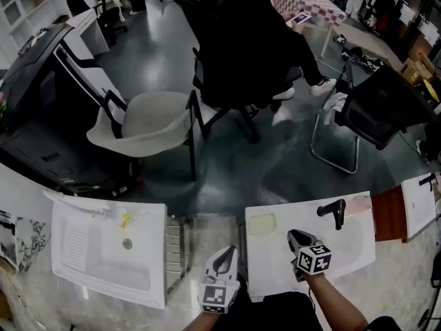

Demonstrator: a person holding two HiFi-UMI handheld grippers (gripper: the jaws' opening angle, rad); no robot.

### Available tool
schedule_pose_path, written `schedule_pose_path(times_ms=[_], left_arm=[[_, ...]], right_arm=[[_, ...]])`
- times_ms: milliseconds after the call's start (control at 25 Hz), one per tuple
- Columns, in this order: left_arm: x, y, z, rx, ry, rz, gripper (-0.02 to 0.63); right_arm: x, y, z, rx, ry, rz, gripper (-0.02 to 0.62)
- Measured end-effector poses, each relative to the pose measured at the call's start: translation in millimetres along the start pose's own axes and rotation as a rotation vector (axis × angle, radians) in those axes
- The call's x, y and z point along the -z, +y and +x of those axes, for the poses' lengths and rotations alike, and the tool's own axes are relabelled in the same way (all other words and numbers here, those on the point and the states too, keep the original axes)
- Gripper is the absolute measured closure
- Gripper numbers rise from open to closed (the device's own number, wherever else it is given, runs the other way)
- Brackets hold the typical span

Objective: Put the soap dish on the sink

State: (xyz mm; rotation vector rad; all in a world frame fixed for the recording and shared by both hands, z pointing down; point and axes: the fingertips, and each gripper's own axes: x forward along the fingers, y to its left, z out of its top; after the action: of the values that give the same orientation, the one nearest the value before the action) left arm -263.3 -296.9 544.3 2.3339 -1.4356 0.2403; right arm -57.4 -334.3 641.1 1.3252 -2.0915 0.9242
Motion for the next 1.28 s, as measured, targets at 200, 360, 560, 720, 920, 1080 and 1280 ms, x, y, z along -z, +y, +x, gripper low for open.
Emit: schedule_pose_path(times_ms=[200, 360, 560, 720, 920, 1080, 1280], left_arm=[[-6.6, -62.3, -23.9, -0.017, -0.038, 0.012, 0.592], [-3.7, -112.8, -51.2, -0.035, -0.068, 0.026, 0.592], [5.9, -194.7, -95.0, -0.085, -0.128, 0.05, 0.592], [16.4, -265.9, -132.5, -0.139, -0.181, 0.091, 0.591], [46.1, -352.9, -177.4, -0.167, -0.195, 0.104, 0.591], [64.6, -395.5, -215.6, -0.184, -0.195, 0.086, 0.591], [72.4, -412.8, -245.4, -0.203, -0.208, 0.07, 0.591]], right_arm=[[6.9, -3.9, -90.9, -0.05, -0.114, -0.006, 0.595], [21.6, -13.4, -160.8, -0.052, -0.205, -0.049, 0.595], [52.6, -35.8, -261.1, -0.058, -0.332, -0.106, 0.595], [87.6, -54.0, -328.3, -0.078, -0.409, -0.176, 0.595], [140.4, -76.1, -390.5, -0.102, -0.451, -0.206, 0.595], [169.8, -80.6, -429.3, -0.113, -0.461, -0.196, 0.595], [183.3, -80.6, -464.4, -0.084, -0.489, -0.233, 0.596]])
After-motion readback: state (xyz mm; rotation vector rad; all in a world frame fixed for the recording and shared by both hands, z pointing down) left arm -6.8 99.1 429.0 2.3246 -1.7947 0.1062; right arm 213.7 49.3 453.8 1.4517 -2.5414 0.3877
